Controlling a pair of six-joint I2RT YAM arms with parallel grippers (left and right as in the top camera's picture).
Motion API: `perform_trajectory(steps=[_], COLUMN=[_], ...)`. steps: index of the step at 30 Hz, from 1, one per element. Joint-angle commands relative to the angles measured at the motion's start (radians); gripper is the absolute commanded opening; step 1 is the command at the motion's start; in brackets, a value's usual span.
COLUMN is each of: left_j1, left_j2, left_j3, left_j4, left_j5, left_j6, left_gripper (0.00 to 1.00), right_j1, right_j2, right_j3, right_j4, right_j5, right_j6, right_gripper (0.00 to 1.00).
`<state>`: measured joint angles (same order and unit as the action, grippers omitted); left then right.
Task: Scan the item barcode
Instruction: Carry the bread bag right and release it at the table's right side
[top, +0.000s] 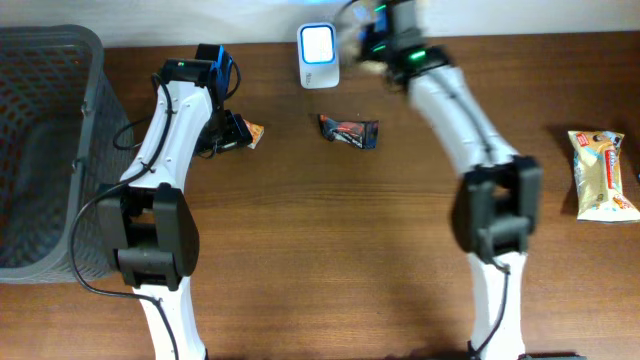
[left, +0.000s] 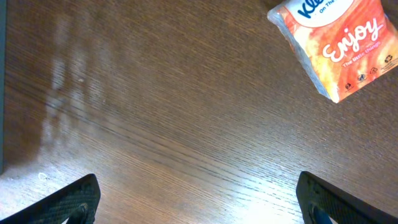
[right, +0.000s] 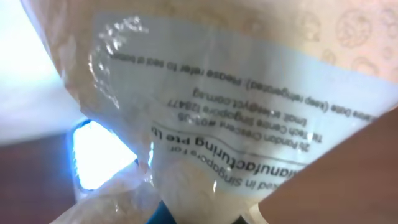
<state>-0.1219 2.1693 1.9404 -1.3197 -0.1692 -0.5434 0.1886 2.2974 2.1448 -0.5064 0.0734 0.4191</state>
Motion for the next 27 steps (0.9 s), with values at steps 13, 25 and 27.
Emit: perform_trajectory(steps=[13, 25, 27], left_j1=[0.0, 0.0, 0.0], left_j2=[-0.002, -0.002, -0.002], left_j3=[0.005, 0.005, 0.005], left_j4=[-0.001, -0.001, -0.001], left_j5=[-0.004, -0.004, -0.004], left_j6=[-0.01, -0.01, -0.01], left_gripper=[0.99, 0.99, 0.99], right_j1=[-0.681, -0.79, -0.79], right_j2=[-0.061, 0.007, 0.017], right_j3=[0.004, 0.0, 0.0], right_j4=[-0.563, -0.572, -0.57], right_j5=[0.066, 0.066, 0.066], right_j6=[0.166, 0.056, 0.056], right_gripper=[0.04, 0.12, 0.25])
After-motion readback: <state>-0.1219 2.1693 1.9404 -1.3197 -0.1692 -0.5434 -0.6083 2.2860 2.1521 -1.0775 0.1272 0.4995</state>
